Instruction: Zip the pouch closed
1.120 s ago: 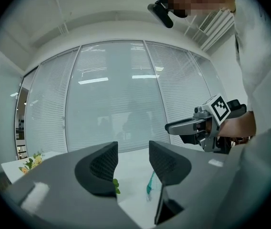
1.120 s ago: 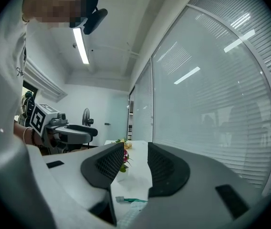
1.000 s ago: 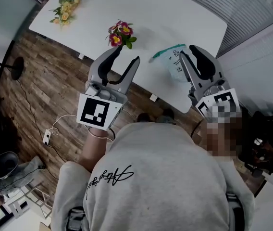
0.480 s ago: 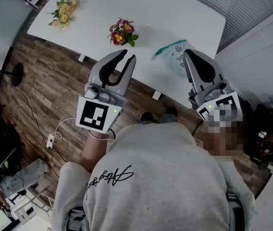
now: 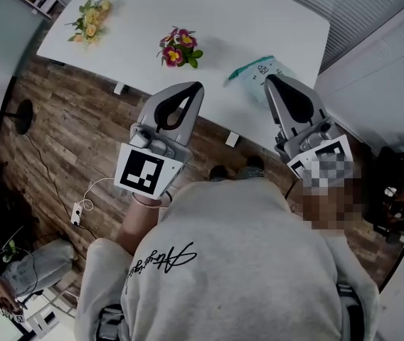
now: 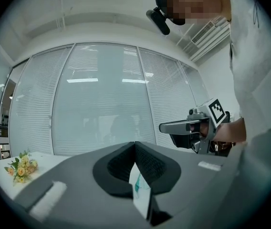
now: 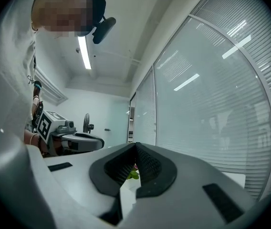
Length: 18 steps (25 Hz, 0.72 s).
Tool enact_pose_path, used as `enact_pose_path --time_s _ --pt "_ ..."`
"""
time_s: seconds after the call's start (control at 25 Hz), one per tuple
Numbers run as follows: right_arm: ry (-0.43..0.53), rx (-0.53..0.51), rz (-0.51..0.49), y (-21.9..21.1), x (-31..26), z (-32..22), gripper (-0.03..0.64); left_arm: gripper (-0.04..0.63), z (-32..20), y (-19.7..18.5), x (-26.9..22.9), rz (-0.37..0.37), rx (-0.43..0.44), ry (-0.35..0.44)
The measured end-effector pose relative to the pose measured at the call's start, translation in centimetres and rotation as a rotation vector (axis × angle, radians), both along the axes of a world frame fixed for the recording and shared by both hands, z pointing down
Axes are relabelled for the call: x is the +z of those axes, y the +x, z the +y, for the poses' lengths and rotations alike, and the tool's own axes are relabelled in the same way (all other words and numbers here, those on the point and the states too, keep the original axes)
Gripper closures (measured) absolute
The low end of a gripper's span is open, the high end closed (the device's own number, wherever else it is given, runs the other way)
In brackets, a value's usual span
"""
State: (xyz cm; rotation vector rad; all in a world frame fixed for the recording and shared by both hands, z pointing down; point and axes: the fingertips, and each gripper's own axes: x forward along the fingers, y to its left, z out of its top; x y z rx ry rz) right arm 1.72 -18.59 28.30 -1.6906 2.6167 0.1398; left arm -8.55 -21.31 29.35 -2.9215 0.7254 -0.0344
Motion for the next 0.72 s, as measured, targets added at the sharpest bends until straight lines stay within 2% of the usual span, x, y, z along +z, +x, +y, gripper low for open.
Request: enact_pose_path --time_s 0.72 --pt "0.004 0.016 0.026 -1.3 -0.3 1.0 0.615 0.595 0.1 -1.4 -0.3 0.022 -0.006 0.006"
